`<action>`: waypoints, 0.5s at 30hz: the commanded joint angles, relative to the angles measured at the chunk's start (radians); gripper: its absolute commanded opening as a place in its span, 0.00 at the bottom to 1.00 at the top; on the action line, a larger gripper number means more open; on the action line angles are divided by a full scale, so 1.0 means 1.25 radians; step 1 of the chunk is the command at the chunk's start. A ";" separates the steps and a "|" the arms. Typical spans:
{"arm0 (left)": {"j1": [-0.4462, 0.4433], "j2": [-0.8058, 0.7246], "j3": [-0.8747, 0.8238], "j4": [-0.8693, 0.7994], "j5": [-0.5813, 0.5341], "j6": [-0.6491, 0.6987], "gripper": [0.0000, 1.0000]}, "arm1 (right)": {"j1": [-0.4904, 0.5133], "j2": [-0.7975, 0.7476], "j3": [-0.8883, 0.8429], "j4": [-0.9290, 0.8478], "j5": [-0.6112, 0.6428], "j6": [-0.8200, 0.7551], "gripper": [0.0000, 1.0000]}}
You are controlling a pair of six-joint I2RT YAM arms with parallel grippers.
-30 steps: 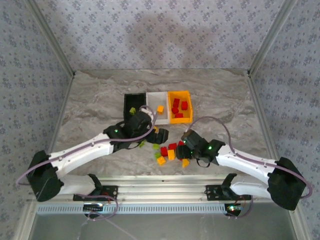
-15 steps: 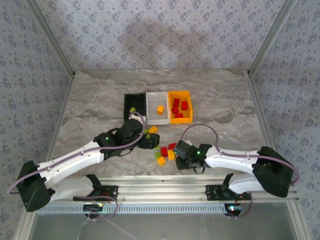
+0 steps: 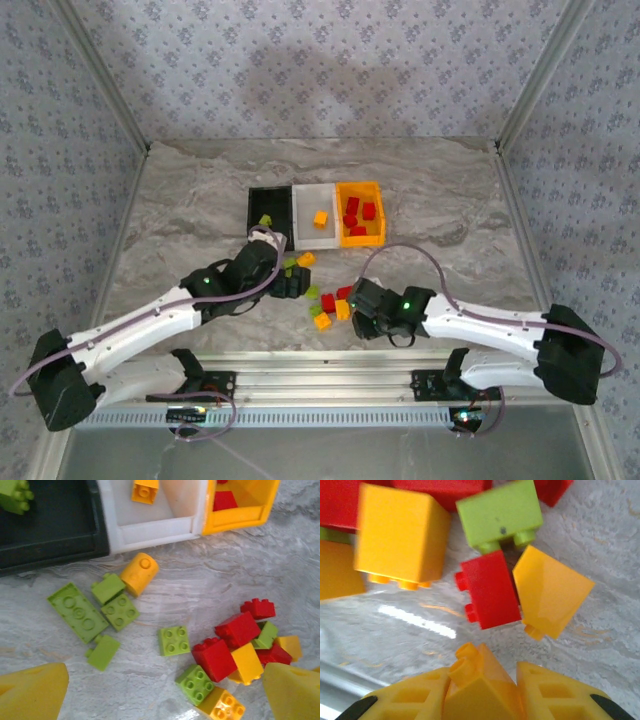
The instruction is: Sort the legos into containers by color
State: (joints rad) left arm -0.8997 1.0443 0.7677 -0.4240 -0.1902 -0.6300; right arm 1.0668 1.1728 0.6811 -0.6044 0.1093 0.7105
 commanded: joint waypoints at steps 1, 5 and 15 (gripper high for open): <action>0.024 -0.041 -0.027 -0.024 -0.028 -0.002 1.00 | -0.032 0.006 0.102 -0.033 -0.011 -0.058 0.30; 0.039 -0.070 -0.064 -0.023 -0.031 -0.016 1.00 | -0.105 0.120 0.244 0.054 -0.019 -0.152 0.31; 0.043 -0.117 -0.127 -0.025 -0.025 -0.038 1.00 | -0.272 0.579 0.684 0.097 0.013 -0.206 0.31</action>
State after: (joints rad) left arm -0.8516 0.9325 0.6170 -0.4469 -0.2108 -0.6575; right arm 0.7528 1.8027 1.4445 -0.4576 0.0971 0.4896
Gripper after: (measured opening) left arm 0.997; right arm 0.331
